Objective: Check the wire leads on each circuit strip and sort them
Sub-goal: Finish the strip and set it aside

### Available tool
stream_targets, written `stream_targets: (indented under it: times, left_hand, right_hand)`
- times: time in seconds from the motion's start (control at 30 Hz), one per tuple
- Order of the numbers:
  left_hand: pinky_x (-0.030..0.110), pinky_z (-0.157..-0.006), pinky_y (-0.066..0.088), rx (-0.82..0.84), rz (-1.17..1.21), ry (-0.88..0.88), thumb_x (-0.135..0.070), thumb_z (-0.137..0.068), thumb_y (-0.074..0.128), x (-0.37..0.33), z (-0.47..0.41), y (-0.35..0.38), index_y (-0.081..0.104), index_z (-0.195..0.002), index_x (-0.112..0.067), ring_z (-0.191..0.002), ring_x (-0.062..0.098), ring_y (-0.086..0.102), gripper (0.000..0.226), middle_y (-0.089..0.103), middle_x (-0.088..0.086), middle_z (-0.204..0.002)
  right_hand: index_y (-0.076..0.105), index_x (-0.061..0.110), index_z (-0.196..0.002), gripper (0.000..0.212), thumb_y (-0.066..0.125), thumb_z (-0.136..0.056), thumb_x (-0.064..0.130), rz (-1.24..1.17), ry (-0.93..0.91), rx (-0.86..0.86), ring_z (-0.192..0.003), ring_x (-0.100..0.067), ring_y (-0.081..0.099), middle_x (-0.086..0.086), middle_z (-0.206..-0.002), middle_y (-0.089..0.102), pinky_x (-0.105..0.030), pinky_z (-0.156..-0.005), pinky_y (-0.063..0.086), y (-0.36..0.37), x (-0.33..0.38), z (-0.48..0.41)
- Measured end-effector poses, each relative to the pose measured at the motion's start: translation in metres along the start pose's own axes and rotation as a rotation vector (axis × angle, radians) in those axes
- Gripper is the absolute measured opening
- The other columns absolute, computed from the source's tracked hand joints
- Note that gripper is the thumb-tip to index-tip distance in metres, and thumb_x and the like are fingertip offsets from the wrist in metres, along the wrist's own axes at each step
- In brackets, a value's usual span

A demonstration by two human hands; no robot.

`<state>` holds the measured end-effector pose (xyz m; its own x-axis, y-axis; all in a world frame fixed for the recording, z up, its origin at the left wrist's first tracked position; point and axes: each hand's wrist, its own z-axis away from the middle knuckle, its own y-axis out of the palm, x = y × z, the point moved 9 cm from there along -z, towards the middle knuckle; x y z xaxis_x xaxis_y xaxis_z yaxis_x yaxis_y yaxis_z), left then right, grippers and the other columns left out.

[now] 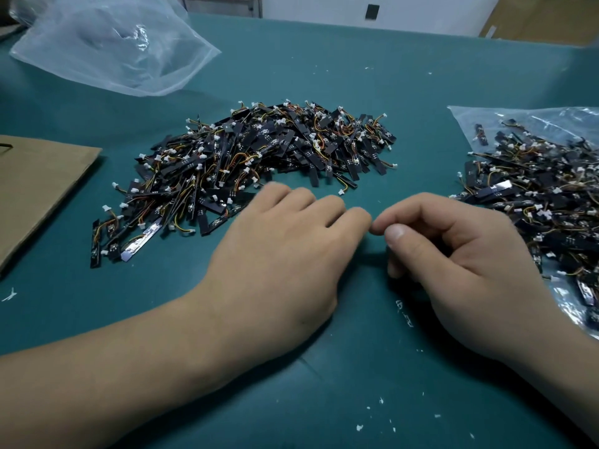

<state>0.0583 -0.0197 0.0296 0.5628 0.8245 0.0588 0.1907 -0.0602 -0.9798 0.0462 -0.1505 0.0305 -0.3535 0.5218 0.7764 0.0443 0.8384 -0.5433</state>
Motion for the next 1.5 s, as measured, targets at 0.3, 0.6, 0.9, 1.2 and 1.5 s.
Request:
stream_targets:
  times: [0.3, 0.6, 0.9, 1.2, 1.5]
  left_hand:
    - [0.044, -0.091, 0.041, 0.082, 0.019, -0.028, -0.041, -0.095, 0.028, 0.006, -0.003, 0.007, 0.058, -0.115, -0.026, -0.102, 0.028, 0.056, 0.039, 0.062, -0.003, -0.113]
    - [0.046, -0.111, 0.034, 0.086, 0.042, -0.106, -0.054, -0.092, 0.022, 0.012, 0.000, 0.010, 0.058, -0.121, -0.022, -0.122, 0.029, 0.056, 0.056, 0.062, 0.004, -0.129]
    - [0.044, -0.070, 0.052, -0.116, 0.361, 0.133, -0.004, -0.082, 0.052, -0.010, 0.001, 0.001, 0.068, -0.115, -0.022, -0.089, 0.026, 0.060, 0.040, 0.068, -0.007, -0.097]
    - [0.037, -0.084, 0.043, -0.137, 0.661, 0.084, 0.001, -0.082, 0.051, 0.003, -0.007, 0.002, 0.066, -0.116, -0.030, -0.088, 0.011, 0.060, 0.048, 0.067, -0.016, -0.093]
    - [0.019, -0.080, 0.049, -0.247, 0.971, 0.017, 0.002, -0.090, 0.067, 0.018, -0.007, -0.003, 0.060, -0.127, -0.024, -0.084, 0.014, 0.067, 0.046, 0.071, -0.012, -0.090]
  right_hand:
    - [0.072, 0.031, -0.090, 0.015, 0.060, -0.095, 0.024, 0.028, 0.014, 0.005, -0.057, -0.016, 0.060, 0.008, -0.067, 0.068, -0.020, -0.055, 0.045, 0.001, 0.000, 0.000]
    - [0.072, 0.030, -0.089, 0.015, 0.060, -0.095, 0.023, 0.044, 0.016, 0.027, -0.055, -0.008, 0.057, 0.009, -0.066, 0.068, -0.009, -0.054, 0.038, 0.003, 0.001, 0.000]
    - [0.071, 0.026, -0.095, 0.010, 0.065, -0.090, 0.022, 0.086, 0.058, -0.104, -0.059, -0.001, 0.055, 0.018, -0.076, 0.066, -0.007, -0.060, 0.037, -0.008, -0.008, 0.000]
    - [0.067, 0.034, -0.091, 0.014, 0.054, -0.089, 0.030, 0.268, 0.102, 0.008, -0.063, -0.013, 0.057, 0.010, -0.072, 0.066, -0.031, -0.060, 0.045, 0.002, -0.010, -0.002]
    - [0.067, 0.033, -0.085, 0.016, 0.064, -0.086, 0.049, 0.295, 0.080, 0.045, -0.065, -0.009, 0.057, 0.017, -0.071, 0.062, -0.031, -0.058, 0.040, 0.005, -0.007, -0.002]
